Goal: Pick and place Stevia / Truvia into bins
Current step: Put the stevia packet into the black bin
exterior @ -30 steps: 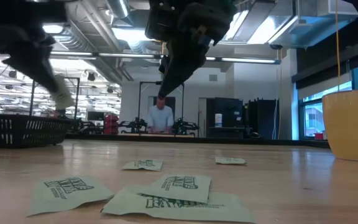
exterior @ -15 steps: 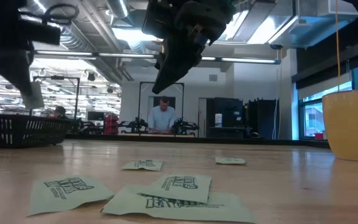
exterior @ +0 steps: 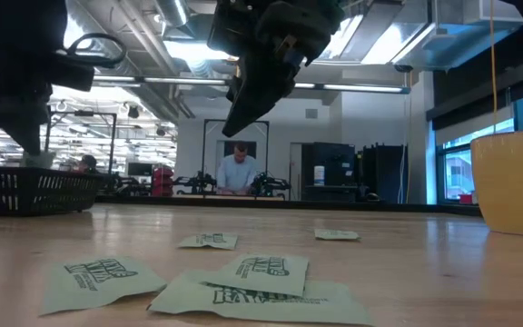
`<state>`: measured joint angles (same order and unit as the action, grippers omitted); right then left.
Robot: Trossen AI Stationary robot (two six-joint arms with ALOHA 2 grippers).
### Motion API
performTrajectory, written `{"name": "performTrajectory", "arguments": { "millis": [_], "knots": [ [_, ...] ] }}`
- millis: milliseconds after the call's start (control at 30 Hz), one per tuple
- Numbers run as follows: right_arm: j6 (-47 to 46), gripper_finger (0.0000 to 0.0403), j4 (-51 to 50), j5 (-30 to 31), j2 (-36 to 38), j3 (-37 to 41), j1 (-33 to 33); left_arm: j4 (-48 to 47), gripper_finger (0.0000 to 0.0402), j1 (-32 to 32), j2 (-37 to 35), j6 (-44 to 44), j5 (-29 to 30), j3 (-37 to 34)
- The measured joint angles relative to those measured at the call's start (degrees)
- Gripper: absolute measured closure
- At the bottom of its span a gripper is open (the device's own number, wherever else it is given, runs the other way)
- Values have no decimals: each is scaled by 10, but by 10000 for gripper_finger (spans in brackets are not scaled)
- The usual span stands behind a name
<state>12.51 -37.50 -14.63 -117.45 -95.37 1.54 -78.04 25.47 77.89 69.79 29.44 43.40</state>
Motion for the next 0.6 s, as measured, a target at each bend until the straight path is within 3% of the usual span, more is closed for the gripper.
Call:
{"name": "performTrajectory", "arguments": {
  "millis": [167, 300, 367, 433, 600],
  "knots": [
    [2, 342, -7, -12, 0, 0, 1, 4, 343, -4, 0, -1, 5, 0],
    [45, 342, -7, -160, 0, 0, 16, 41, 342, 23, 0, -35, 67, 1],
    [58, 342, -8, -199, 0, 0, 28, 66, 344, 35, 0, -56, 88, 8],
    [57, 342, -9, -169, 0, 0, 39, 93, 345, 44, 0, -79, 104, 16],
    [11, 342, -32, -22, 0, 0, 63, 173, 339, 59, 0, -131, 126, 23]
  ]
}}
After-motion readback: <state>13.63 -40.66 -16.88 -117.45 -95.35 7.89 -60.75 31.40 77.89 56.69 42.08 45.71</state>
